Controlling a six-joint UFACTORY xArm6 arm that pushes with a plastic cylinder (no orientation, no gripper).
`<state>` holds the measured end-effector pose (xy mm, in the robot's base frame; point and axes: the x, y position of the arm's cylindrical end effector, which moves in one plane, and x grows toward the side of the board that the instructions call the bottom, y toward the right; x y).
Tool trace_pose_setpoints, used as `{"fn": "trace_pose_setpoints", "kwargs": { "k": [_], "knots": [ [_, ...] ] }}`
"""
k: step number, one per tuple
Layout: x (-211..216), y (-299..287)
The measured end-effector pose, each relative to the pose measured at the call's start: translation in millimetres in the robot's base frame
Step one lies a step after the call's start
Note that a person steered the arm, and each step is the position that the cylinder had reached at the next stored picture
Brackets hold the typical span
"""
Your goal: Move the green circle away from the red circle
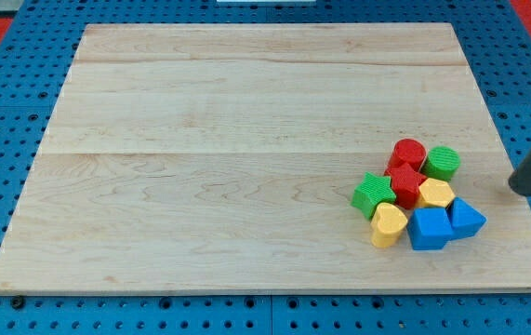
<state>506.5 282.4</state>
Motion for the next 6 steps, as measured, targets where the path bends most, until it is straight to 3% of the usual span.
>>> {"fn": "trace_pose_setpoints", "kwargs": {
  "k": [2, 6],
  "knots": [
    [-4.7, -86.7],
    [-85.5, -74.1]
  ]
}}
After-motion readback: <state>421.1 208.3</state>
